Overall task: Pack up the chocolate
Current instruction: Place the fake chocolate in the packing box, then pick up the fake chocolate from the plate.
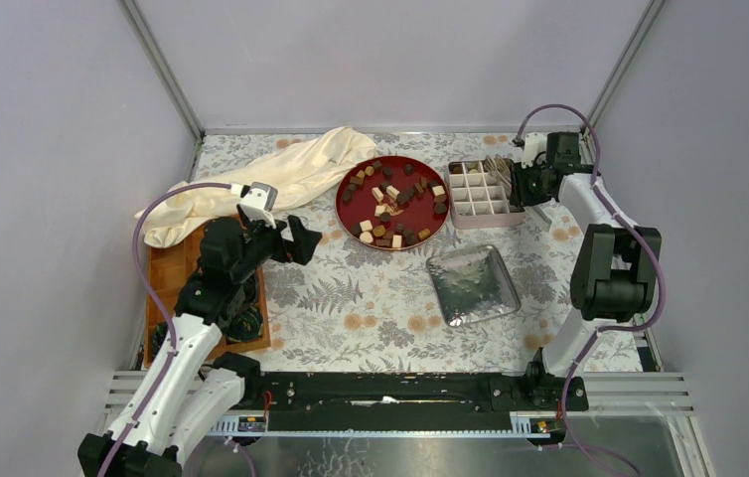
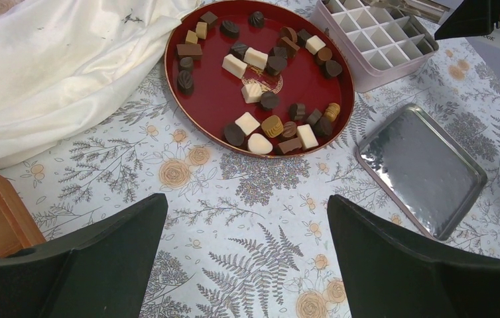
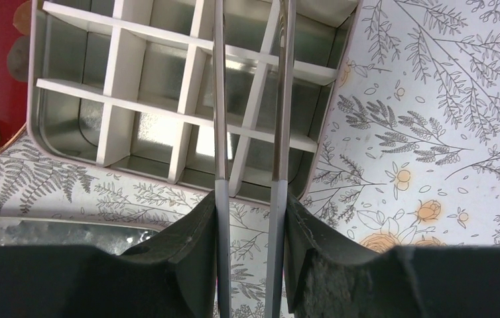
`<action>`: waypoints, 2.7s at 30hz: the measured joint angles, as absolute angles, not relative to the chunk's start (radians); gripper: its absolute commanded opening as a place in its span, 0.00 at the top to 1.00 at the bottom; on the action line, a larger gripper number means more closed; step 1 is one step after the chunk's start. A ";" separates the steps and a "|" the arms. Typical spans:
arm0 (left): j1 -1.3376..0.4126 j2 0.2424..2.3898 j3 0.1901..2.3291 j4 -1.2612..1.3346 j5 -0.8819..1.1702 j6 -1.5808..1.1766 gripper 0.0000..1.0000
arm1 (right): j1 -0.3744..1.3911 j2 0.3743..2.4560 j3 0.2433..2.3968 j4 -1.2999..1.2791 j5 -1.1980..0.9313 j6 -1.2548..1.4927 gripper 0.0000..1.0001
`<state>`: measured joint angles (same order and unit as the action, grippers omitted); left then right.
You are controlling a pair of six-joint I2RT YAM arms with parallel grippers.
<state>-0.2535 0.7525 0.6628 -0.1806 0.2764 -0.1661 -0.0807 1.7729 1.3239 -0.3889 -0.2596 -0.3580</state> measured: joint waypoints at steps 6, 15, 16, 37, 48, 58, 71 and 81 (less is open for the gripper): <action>-0.254 0.752 0.663 -0.181 0.281 -0.166 0.01 | -0.081 1.797 1.339 -0.381 -0.247 -0.358 0.69; -0.255 0.752 0.663 -0.181 0.282 -0.166 0.01 | -0.081 1.803 1.340 -0.379 -0.247 -0.358 0.57; -0.255 0.752 0.663 -0.181 0.282 -0.166 0.01 | -0.081 1.803 1.340 -0.378 -0.247 -0.358 0.57; -0.256 0.752 0.663 -0.181 0.282 -0.166 0.01 | -0.081 1.778 1.340 -0.375 -0.254 -0.350 0.52; -0.256 0.751 0.663 -0.181 0.282 -0.166 0.01 | -0.081 1.718 1.339 -0.368 -0.255 -0.350 0.55; -0.256 0.751 0.663 -0.181 0.282 -0.166 0.01 | -0.081 1.723 1.339 -0.372 -0.251 -0.351 0.75; -0.256 0.751 0.663 -0.181 0.282 -0.166 0.01 | -0.081 1.811 1.357 -0.418 -0.266 -0.361 0.78; -0.256 0.751 0.663 -0.181 0.282 -0.166 0.01 | -0.081 1.717 1.335 -0.415 -0.363 -0.354 0.76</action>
<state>-0.2558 0.7513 0.6628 -0.1806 0.2817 -0.1661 -0.0807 1.7172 1.3350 -0.4149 -0.3630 -0.3542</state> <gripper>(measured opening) 0.986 0.305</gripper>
